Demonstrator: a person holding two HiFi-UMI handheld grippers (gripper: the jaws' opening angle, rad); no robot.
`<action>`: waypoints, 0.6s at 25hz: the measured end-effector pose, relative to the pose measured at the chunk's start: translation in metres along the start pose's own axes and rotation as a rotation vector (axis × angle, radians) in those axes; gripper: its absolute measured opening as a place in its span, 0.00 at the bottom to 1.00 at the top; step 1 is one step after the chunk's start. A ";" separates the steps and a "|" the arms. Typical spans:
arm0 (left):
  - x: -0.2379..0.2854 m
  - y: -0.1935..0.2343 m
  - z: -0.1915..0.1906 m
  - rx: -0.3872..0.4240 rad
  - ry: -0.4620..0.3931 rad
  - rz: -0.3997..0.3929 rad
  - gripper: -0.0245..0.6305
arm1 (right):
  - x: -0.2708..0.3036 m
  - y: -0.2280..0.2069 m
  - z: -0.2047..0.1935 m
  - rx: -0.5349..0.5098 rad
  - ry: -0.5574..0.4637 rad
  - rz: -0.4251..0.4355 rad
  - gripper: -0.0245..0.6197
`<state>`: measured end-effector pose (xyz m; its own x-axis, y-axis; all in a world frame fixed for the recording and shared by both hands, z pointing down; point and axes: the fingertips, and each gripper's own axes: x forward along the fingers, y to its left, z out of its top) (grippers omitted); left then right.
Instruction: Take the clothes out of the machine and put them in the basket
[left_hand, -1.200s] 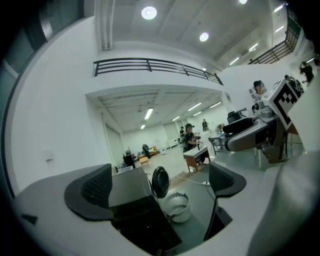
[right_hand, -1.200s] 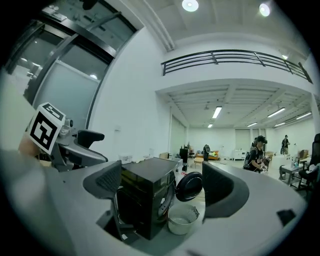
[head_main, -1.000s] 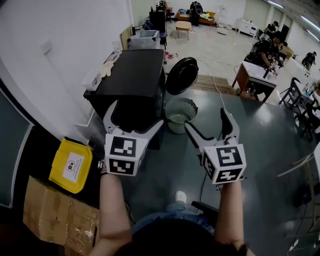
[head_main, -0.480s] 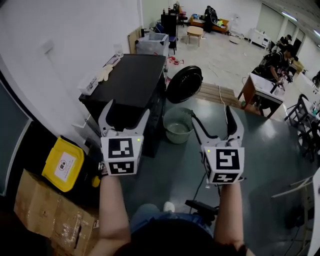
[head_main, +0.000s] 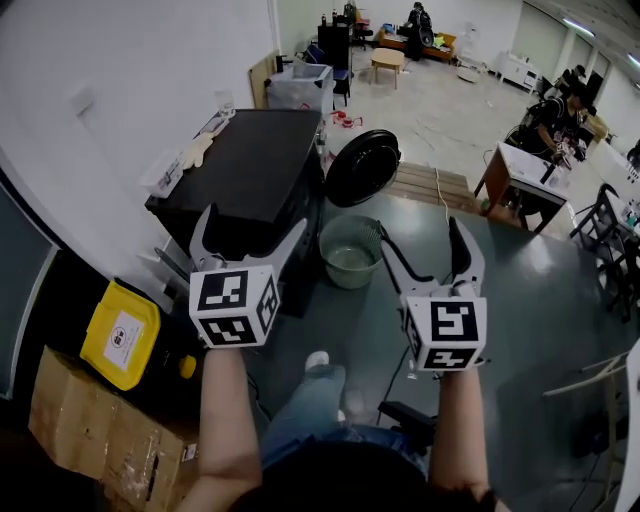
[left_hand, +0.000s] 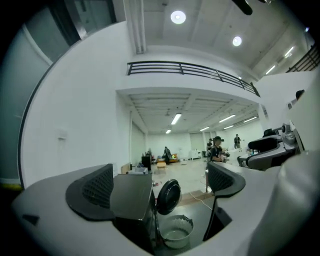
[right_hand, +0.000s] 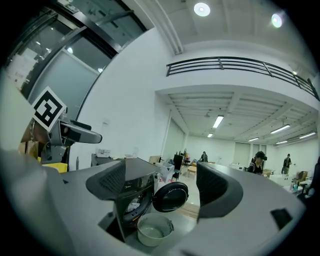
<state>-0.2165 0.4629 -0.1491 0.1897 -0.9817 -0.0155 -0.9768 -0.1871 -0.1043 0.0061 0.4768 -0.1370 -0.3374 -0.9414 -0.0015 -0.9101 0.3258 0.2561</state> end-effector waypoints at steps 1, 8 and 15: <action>0.005 -0.004 -0.002 0.001 0.004 -0.014 0.89 | 0.002 -0.005 -0.004 0.003 0.006 -0.009 0.71; 0.043 -0.015 -0.003 0.046 -0.011 -0.046 0.89 | 0.017 -0.039 -0.024 0.047 0.032 -0.077 0.71; 0.101 -0.016 -0.008 0.067 -0.025 -0.069 0.88 | 0.059 -0.065 -0.043 0.058 0.069 -0.105 0.71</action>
<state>-0.1821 0.3665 -0.1406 0.2599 -0.9651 -0.0311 -0.9525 -0.2509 -0.1725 0.0551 0.3962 -0.1125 -0.2241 -0.9737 0.0421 -0.9526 0.2280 0.2013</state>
